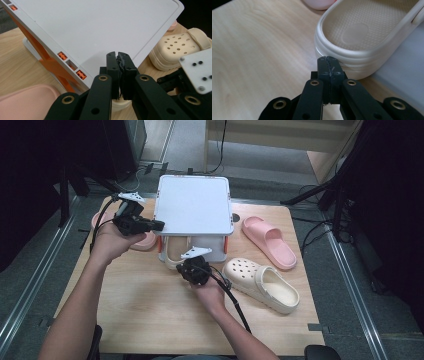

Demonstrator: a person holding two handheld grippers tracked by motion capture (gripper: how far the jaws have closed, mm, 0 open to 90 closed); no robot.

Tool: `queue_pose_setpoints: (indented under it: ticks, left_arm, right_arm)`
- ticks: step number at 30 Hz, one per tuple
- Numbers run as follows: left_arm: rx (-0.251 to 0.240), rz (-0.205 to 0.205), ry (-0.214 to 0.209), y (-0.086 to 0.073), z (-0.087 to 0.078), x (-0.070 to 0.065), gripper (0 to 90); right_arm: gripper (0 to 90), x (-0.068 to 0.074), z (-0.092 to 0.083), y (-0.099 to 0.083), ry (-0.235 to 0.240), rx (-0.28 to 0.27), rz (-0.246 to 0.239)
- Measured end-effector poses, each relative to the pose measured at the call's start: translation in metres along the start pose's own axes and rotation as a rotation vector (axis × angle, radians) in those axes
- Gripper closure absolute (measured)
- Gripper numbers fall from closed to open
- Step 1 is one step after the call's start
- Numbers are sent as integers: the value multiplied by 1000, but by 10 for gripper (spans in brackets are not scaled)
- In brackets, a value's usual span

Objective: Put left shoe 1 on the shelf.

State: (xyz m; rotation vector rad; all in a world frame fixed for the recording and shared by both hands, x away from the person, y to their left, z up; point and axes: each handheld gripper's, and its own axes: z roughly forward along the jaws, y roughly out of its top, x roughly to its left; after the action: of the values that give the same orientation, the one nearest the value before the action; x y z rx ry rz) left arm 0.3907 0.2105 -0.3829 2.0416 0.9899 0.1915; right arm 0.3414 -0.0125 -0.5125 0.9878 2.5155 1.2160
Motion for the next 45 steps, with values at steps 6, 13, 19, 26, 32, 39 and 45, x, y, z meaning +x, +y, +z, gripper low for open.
queue_pose_setpoints:
  ticks: [6, 13, 19, 26, 32, 39, 45]
  left_arm:
    - [0, 0, 0, 0, 0, 0, 878]
    - [-1, -4, -4, 0, 0, 1, 877]
    - [-1, -13, -1, 1, 0, 0, 869]
    - [1, -59, -43, 3, -7, -4, 726]
    - [-7, -75, -57, 1, -16, -16, 606]
    - [-12, -76, -43, -12, -16, -28, 511]
    - [-27, -72, -16, -24, -18, -41, 490]
  right_arm:
    - [900, -7, 14, 12, -13, -1, 9]
    - [900, -11, 25, 20, 9, -6, 16]
    - [900, -10, 18, 20, 22, -13, 27]
    - [850, -10, -14, 20, 70, -50, 21]
    - [765, -11, -49, 16, 141, -70, 6]
    - [717, -14, -76, 9, 178, -70, -34]
    - [703, -27, -97, -5, 290, -105, 15]
